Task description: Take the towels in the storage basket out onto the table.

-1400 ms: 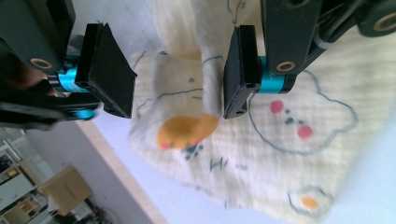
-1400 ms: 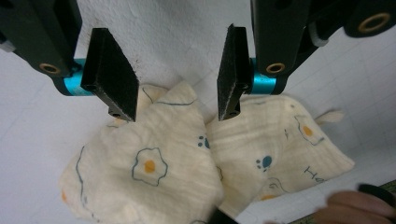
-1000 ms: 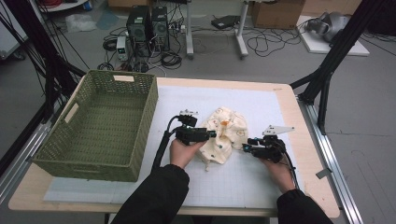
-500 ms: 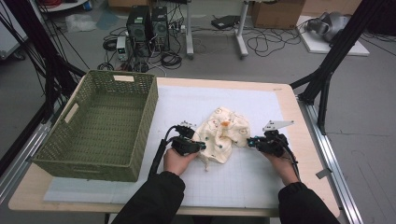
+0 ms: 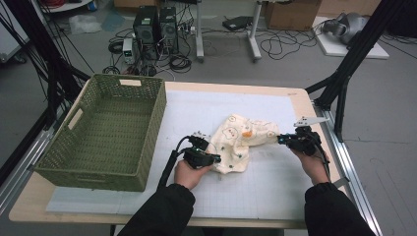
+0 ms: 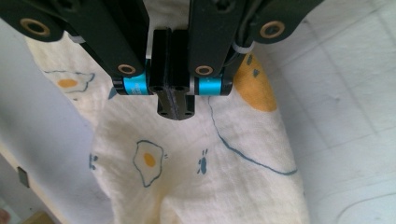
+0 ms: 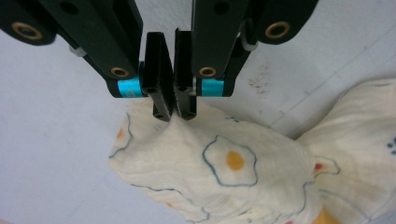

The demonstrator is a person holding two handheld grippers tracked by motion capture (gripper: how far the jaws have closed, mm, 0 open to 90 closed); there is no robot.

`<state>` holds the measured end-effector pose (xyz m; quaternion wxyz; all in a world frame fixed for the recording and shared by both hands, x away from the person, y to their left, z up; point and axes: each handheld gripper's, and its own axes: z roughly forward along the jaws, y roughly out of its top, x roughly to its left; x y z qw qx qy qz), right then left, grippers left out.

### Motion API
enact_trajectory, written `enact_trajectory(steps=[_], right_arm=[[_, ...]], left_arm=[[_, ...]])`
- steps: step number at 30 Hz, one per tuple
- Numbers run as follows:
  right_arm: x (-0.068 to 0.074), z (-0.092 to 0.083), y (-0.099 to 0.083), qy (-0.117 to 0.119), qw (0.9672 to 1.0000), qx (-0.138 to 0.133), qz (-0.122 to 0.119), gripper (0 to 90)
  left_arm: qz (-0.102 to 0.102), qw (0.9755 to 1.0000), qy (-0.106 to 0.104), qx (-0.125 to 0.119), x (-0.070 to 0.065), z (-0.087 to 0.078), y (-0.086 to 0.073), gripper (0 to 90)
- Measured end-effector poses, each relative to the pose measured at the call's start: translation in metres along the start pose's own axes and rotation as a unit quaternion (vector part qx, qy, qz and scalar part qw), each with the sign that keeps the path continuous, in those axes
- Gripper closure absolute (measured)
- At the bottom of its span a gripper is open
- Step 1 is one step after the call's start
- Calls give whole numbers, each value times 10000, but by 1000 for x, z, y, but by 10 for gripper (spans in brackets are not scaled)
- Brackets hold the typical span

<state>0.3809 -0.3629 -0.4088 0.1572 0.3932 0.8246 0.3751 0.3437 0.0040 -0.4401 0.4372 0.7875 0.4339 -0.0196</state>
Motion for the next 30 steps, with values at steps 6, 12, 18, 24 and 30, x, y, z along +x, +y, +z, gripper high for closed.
enact_trajectory(steps=[6, 12, 18, 24, 30], right_arm=[[10, -5, -8, 110, 9996, -251, -64, 658], [34, -8, -18, 609, 9966, -523, -206, 624], [60, 7, -13, 919, 9927, -466, -633, 600], [68, 16, -10, 1129, 9903, -424, -695, 586], [75, 20, -9, 1329, 9874, -461, -723, 576]], left_arm=[[19, 9998, -30, -201, 1, -5, 1, 793], [55, 9994, 10, -350, 4, -10, 3, 704], [91, 9991, 123, -395, 10, -13, 3, 691], [93, 9988, 145, -454, 10, -14, 2, 670], [138, 9987, 177, -464, 11, -18, 2, 647]])
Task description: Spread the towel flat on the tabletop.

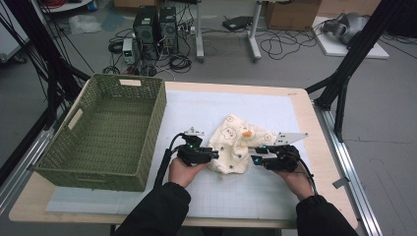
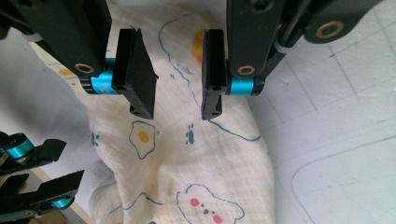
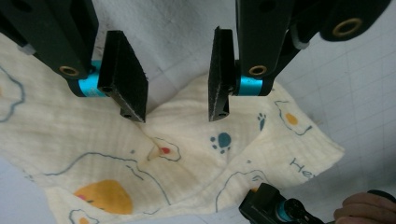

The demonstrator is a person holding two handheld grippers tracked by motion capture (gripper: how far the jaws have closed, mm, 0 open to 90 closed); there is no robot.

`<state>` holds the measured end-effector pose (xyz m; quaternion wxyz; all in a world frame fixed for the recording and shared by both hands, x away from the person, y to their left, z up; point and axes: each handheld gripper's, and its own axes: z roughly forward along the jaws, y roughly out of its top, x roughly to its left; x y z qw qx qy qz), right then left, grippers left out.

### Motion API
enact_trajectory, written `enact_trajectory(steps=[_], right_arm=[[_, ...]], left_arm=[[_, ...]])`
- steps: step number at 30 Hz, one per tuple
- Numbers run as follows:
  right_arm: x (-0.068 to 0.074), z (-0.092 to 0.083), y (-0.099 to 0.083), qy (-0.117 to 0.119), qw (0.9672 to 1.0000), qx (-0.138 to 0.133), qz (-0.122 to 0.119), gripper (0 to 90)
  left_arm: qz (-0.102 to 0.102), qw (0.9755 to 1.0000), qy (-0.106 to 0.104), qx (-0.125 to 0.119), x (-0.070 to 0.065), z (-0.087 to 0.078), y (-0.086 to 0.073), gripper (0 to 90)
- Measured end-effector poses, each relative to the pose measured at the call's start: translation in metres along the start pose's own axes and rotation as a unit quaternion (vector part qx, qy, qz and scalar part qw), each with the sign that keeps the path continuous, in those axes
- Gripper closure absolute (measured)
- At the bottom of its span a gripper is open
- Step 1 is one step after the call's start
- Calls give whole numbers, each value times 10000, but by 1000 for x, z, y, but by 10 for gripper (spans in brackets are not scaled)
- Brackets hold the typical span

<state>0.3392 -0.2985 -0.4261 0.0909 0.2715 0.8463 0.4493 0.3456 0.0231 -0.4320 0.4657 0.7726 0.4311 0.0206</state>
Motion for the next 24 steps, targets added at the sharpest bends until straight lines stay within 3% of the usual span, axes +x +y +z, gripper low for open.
enact_trajectory(steps=[10, 17, 21, 24], right_arm=[[10, 21, 5, 112, 9994, 253, -218, 601], [11, 35, 5, 62, 9977, 567, -356, 724], [11, 36, 4, 90, 9970, 666, -391, 834], [10, 35, 3, 183, 9971, 656, -334, 864]], left_arm=[[98, 9995, 133, 264, 5, -1, -7, 640], [501, 9971, 319, 482, -4, 9, -11, 788], [575, 9964, 380, 485, -6, 10, -11, 863], [551, 9965, 360, 507, -6, 9, -11, 887]])
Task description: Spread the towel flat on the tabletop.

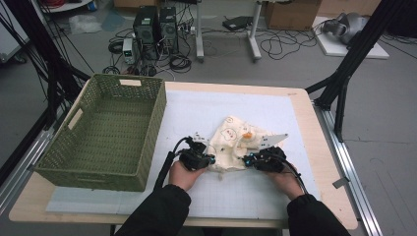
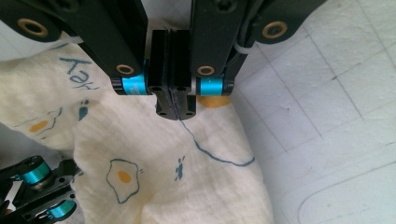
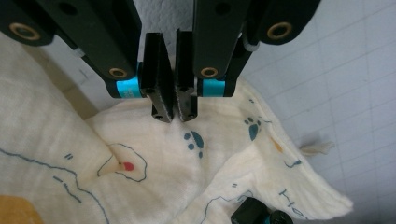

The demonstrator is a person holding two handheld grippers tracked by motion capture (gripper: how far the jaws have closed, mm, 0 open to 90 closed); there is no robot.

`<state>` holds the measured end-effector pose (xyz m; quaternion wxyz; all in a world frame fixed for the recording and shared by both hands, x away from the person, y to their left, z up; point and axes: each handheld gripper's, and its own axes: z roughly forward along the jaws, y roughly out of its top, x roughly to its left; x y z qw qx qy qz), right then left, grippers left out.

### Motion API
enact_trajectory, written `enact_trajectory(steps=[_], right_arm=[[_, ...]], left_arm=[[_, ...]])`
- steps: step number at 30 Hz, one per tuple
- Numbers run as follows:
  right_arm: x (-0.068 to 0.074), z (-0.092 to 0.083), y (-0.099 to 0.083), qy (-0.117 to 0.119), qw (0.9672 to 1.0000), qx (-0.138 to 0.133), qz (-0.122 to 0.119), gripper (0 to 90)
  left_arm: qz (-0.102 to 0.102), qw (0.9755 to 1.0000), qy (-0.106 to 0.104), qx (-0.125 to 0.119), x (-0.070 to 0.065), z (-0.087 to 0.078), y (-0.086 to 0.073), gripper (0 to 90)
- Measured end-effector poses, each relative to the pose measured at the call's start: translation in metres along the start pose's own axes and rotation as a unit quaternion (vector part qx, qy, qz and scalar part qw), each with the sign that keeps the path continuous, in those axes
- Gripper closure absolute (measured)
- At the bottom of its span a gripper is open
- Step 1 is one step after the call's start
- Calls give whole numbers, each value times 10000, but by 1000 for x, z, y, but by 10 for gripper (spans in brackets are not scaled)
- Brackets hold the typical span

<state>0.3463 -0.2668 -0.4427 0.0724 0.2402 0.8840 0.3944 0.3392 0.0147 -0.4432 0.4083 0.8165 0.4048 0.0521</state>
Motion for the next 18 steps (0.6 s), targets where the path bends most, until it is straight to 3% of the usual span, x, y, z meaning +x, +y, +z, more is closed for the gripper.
enact_trajectory(steps=[7, 13, 18], right_arm=[[6, -21, 1, 82, 9999, -136, 27, 865], [22, -43, -2, 48, 9998, -166, -78, 865], [35, -57, -12, 135, 9998, -127, -58, 866]], left_arm=[[-19, 9997, -120, -208, -4, -13, 2, 890], [-124, 9983, -309, -480, -10, -29, 3, 891], [-63, 9979, -425, -493, -17, -39, 1, 891]])
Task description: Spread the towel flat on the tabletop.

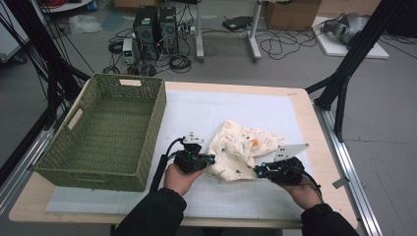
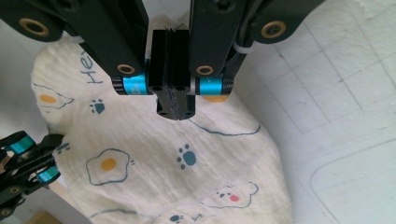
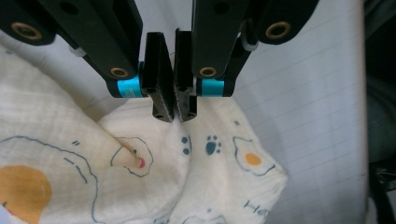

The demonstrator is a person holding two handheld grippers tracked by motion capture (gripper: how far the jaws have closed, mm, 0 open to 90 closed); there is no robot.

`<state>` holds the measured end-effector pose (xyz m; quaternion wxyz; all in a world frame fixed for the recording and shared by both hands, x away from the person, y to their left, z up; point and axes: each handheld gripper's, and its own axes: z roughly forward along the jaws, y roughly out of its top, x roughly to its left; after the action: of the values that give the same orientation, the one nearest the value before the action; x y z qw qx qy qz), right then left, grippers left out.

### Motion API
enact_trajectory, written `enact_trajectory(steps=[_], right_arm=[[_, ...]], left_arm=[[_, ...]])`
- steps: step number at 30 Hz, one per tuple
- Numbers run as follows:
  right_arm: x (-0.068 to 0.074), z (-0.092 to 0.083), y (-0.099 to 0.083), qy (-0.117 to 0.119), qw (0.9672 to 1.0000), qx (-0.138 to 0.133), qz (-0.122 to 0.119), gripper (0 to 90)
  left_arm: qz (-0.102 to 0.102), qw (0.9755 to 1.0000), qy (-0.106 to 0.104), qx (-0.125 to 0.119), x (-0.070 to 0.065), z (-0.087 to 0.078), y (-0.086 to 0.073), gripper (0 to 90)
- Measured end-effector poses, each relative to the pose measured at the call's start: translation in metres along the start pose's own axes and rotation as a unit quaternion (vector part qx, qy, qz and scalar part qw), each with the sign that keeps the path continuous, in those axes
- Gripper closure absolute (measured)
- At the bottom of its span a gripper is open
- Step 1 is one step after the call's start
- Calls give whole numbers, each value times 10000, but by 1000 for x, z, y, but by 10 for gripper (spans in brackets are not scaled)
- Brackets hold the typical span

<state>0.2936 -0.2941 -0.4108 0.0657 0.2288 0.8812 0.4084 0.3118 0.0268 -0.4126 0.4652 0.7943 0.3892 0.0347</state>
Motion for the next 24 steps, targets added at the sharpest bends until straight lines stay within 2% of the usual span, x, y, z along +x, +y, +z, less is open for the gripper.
enact_trajectory(steps=[4, 5, 6, 8, 10, 11, 14, 17, 20, 21, 24], right_arm=[[10, -4, -8, 229, 9996, 168, 10, 838], [12, -5, -9, 221, 9996, 159, -26, 799], [12, -6, -8, 198, 9997, 120, -48, 774], [8, -8, -7, 150, 9999, -30, -32, 740], [3, -7, -5, -10, 10000, -37, -29, 729], [0, -5, -5, -79, 10000, -26, -26, 727], [-8, 4, -6, -206, 9998, -11, -28, 727], [-14, 16, -6, -294, 9994, 156, -48, 728], [-18, 26, -7, -317, 9989, 344, -80, 743], [-18, 29, -8, -305, 9986, 434, -85, 759], [-22, 31, -10, -189, 9991, 366, 34, 847]], left_arm=[[138, 9999, -72, 3, -4, -1, 0, 867], [95, 9999, -70, 6, -3, -1, 0, 807], [74, 10000, -58, 0, -1, 0, 1, 791], [35, 10000, 4, -1, 2, 2, 1, 765], [37, 10000, 51, -3, 5, 4, 1, 759], [5, 9999, 150, 18, 9, 8, 1, 759], [-41, 9995, 273, 123, 15, 18, -1, 751], [7, 9988, 422, 242, 18, 27, -4, 734], [44, 9984, 458, 319, 18, 33, -6, 727], [156, 9974, 599, 356, 16, 37, -8, 736], [266, 9966, 709, 336, 14, 38, -9, 822]])
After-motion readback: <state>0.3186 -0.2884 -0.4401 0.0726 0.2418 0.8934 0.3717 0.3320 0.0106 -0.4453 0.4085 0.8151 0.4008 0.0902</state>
